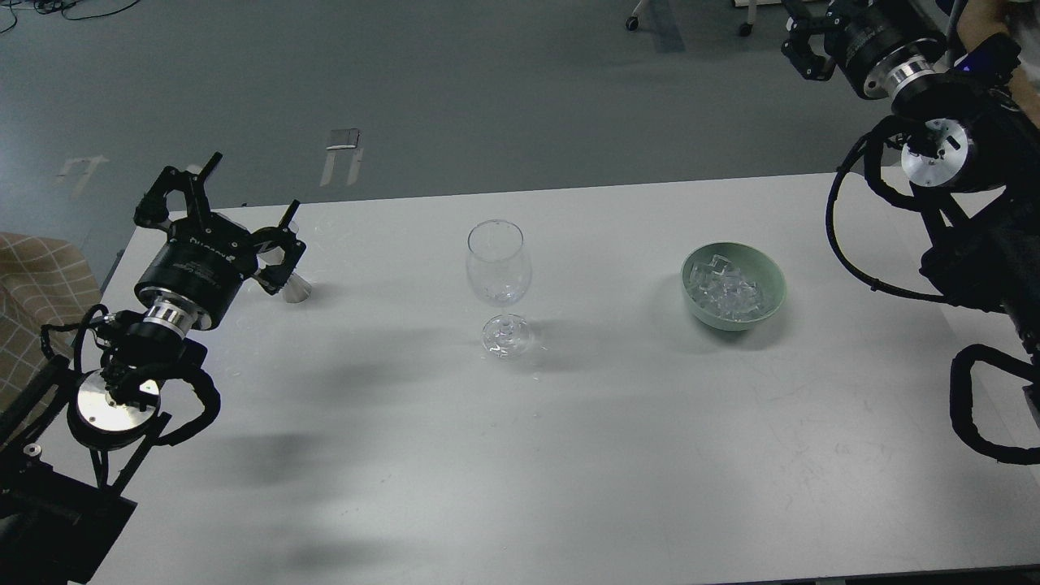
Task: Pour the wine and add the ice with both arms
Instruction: 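Grasp the small silver cup with the left gripper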
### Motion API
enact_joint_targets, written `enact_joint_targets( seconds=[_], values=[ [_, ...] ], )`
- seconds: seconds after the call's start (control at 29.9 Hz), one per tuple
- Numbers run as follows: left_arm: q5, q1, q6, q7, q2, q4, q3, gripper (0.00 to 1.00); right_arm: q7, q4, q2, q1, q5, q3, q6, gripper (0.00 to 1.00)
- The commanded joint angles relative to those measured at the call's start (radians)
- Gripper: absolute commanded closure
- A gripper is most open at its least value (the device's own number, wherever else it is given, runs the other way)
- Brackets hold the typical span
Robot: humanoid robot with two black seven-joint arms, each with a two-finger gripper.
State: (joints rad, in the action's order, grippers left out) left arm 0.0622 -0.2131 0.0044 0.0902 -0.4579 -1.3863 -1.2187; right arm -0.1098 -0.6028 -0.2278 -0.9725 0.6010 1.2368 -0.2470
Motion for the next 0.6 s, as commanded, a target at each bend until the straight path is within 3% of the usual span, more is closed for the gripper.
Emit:
enact_joint_targets(
  seconds=[0.0,0.27,0.33,0.57],
  values=[
    [-0.001,0.014,0.196,-0.012,0.092,0.012,-0.082,0.19,0.001,0.000,-0.010,-0.003,0.000,0.000,0.002,0.00],
    [0.007,0.017,0.192,-0.030,0.188,0.058,-0.151,0.19,0.010,0.000,-0.005,0.000,0.000,-0.002,0.075,0.00],
    [0.007,0.034,0.160,-0.030,0.196,0.081,-0.173,0.27,0.022,0.000,-0.008,-0.002,0.000,0.000,0.087,0.00],
    [0.008,0.040,0.106,-0.030,0.246,0.131,-0.183,0.36,0.027,0.000,-0.010,-0.002,-0.001,0.003,0.095,0.00]
  ],
)
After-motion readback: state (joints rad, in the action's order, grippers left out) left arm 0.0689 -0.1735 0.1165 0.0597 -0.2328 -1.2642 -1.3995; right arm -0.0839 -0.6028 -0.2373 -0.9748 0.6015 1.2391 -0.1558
